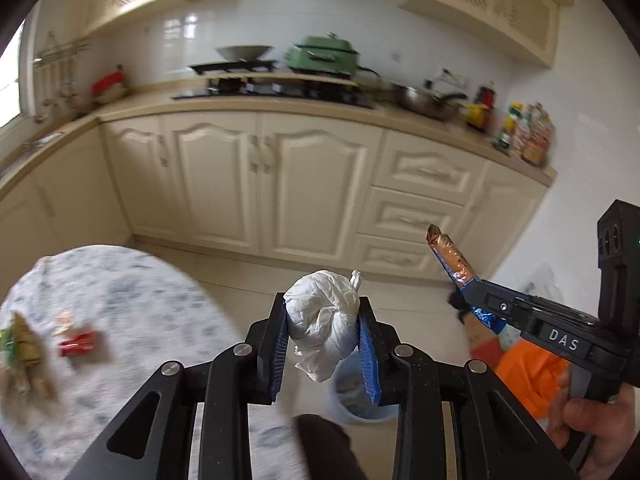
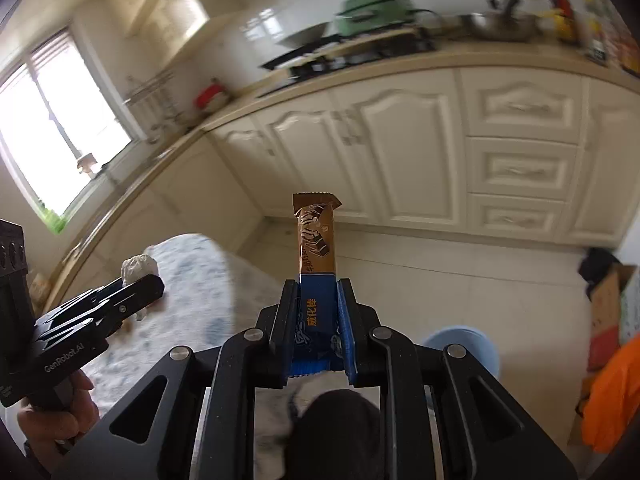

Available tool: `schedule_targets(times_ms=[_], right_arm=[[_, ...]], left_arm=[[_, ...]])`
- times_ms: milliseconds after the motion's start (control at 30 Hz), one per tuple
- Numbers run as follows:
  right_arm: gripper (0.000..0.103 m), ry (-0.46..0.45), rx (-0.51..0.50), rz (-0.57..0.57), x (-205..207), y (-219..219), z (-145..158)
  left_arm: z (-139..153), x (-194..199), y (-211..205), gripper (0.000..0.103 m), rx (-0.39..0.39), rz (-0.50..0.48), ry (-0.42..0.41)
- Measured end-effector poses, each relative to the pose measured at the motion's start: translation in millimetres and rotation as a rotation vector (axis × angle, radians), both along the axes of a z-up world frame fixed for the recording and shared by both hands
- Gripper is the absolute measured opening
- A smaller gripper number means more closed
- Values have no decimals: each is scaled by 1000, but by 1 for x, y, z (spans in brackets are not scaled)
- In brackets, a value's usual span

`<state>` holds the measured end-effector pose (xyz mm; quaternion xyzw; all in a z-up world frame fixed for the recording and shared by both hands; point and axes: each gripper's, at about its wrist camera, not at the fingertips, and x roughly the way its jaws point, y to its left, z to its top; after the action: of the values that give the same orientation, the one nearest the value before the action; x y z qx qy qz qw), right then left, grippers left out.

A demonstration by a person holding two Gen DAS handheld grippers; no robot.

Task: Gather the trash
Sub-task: 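Carry both items to the blue bin and open both tools over it, then move both tools from the bin back toward the table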

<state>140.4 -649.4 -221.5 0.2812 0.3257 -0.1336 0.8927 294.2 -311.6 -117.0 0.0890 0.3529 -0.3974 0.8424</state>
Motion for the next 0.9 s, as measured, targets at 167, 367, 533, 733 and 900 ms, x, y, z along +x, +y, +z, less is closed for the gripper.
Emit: schedule_targets(times_ms=[167,367,533,733,900], right_arm=[[19,74,44,-106,-23,-47,-38],[19,149,119,-162,-32,-90,-89],[19,192,168,-179,-29,-112,-122],[29,265,213,-217,-28,-129,-159],[55,283,230,-244,-36,-129,-169]], left_arm=[[-35,4,-68,28,63,-102,72],[-78,14,-137,28,150,-186,143],[-108,42,-198,29,218,-229,198],[-149,87,-272,76,350,-217,202],[-154,91,-283,89,358,-174,167]])
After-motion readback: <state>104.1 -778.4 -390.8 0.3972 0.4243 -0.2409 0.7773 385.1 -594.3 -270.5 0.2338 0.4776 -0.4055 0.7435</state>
